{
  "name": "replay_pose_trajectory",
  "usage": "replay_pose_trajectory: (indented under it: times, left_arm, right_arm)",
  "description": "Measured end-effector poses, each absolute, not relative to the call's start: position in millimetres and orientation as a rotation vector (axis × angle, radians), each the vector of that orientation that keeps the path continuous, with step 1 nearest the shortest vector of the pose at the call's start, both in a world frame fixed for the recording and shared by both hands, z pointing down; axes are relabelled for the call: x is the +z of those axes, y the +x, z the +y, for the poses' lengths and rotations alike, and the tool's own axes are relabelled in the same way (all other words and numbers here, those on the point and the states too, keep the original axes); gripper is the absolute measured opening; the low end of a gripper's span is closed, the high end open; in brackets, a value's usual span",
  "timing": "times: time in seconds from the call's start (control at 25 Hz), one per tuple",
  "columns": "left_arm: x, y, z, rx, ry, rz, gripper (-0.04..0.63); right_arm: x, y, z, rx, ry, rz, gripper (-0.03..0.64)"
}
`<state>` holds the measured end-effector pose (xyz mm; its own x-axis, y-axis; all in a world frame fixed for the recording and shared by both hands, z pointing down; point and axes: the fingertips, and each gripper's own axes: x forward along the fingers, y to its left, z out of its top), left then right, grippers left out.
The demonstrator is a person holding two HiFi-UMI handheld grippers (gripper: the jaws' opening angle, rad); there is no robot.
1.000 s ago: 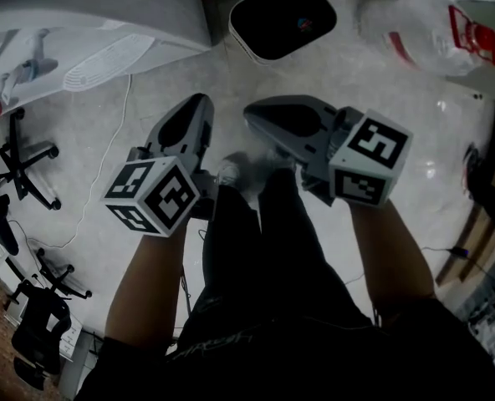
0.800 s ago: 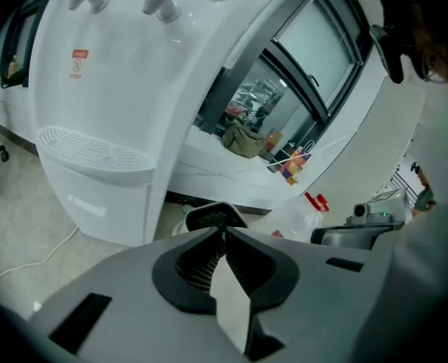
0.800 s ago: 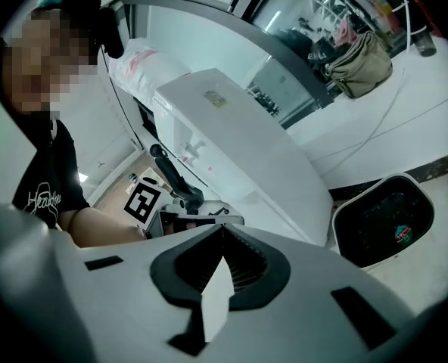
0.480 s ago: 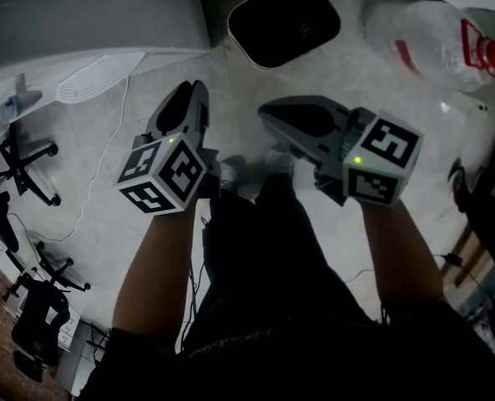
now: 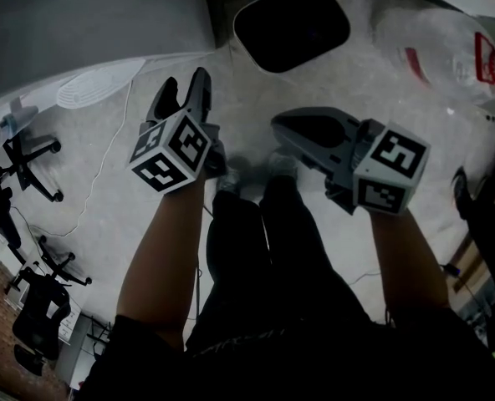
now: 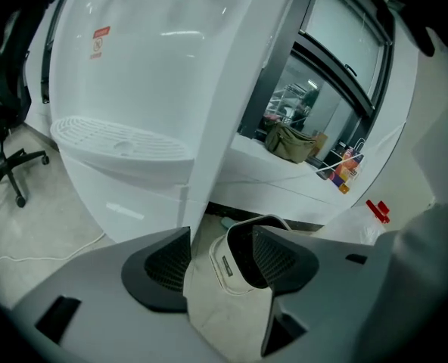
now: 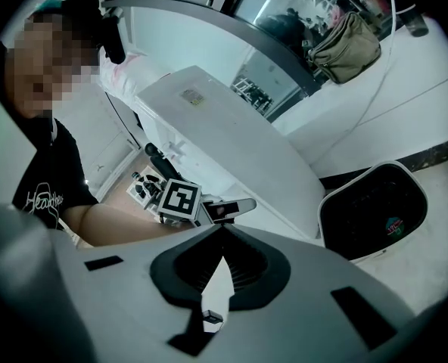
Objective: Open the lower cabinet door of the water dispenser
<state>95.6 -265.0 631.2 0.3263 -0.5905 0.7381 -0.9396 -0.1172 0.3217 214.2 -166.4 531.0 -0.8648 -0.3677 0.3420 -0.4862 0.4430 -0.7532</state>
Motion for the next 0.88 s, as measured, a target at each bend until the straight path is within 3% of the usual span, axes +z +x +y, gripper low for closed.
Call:
replay_pose_trajectory:
  times: [0.24, 0.88]
  left_arm:
    - [654.8, 83.3, -278.1, 0.582, 1.743, -1.440, 0.267]
    - [672.2, 57.7, -312.0, 0.550, 1.547, -1.646, 0.268]
  right_arm:
    - [530.1, 213.3, -164.0, 1.441, 0.758, -2.536, 0.014]
    - [539.8, 216.0, -155.9, 1.386, 0.709, -2.522, 0.014]
